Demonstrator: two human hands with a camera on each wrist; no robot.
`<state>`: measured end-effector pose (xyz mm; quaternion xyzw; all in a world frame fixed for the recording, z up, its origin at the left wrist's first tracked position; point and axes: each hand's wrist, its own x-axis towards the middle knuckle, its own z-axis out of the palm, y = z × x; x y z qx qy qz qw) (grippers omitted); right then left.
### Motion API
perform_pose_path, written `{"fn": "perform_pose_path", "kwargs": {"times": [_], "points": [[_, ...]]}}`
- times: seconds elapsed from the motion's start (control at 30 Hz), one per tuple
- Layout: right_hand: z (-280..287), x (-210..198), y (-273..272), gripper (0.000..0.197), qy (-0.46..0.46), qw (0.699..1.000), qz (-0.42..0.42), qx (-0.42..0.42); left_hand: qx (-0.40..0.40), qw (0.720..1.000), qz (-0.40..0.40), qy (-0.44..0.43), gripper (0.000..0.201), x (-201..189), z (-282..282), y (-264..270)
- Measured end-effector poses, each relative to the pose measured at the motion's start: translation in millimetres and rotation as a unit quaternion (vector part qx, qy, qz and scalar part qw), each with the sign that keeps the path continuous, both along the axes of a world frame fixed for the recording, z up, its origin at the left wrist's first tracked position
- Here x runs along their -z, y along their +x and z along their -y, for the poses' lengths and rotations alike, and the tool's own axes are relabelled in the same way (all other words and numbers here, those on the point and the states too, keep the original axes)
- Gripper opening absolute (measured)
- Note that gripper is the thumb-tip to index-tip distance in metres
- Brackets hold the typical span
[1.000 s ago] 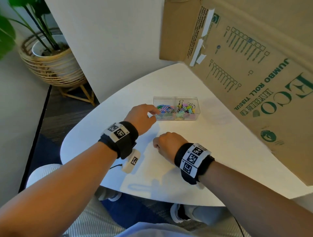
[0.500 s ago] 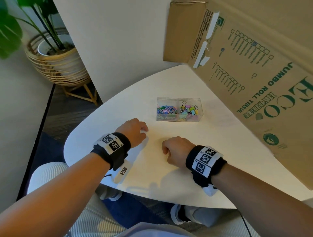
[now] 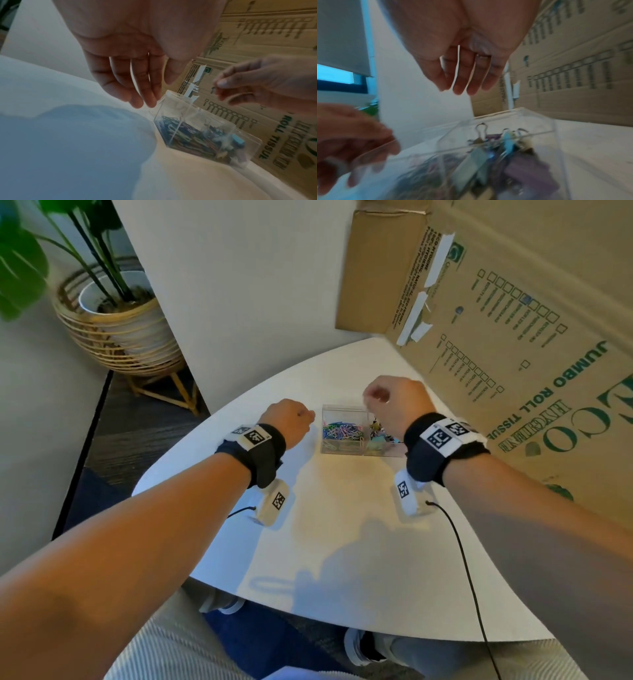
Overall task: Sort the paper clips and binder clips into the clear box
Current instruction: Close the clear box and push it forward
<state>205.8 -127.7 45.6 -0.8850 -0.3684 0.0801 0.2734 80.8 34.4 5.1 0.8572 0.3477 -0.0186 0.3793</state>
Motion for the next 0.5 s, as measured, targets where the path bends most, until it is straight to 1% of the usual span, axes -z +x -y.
{"fn": "perform_pose_path", "kwargs": {"times": [0.03,0.07,0.1,0.13,0.2,0.23,0.27,0.33,0.43,0.5], "points": [[3.9,-1.8,9.4,0.010,0.015,0.999,0.009,0.044,-0.019,0.999,0.007,-0.030,0.030,-0.3,-0.9,4.8],[8.1,-1.5,19.3,0.012,0.011,0.996,0.012,0.089,-0.040,0.997,0.015,-0.067,0.031,-0.7,-1.0,9.6],[12.0,0.8,28.1,0.017,-0.020,0.991,0.005,0.130,-0.058,0.993,0.018,-0.103,0.033,-2.1,0.5,13.9],[15.2,5.2,36.8,0.023,-0.073,0.984,-0.011,0.161,-0.071,0.989,0.019,-0.132,0.035,-3.8,1.8,17.9],[20.0,13.6,44.9,0.034,-0.176,0.964,-0.051,0.191,-0.084,0.982,0.014,-0.169,0.039,-7.0,4.7,24.3],[21.8,16.2,45.3,0.036,-0.192,0.959,-0.069,0.196,-0.085,0.979,0.013,-0.184,0.039,-8.2,6.1,26.4],[22.8,19.4,47.3,0.036,-0.178,0.961,-0.087,0.193,-0.082,0.978,0.016,-0.193,0.037,-8.8,7.0,28.4],[24.3,24.3,51.2,0.033,-0.104,0.967,-0.123,0.198,-0.072,0.979,0.027,-0.188,0.034,-8.6,7.5,32.0],[27.1,25.2,49.2,0.027,0.015,0.962,-0.150,0.228,-0.076,0.981,0.082,-0.156,0.030,-7.2,3.7,32.9],[29.3,26.7,47.2,0.028,0.059,0.956,-0.162,0.238,-0.066,0.980,0.107,-0.153,0.022,-7.6,1.8,31.5]]}}
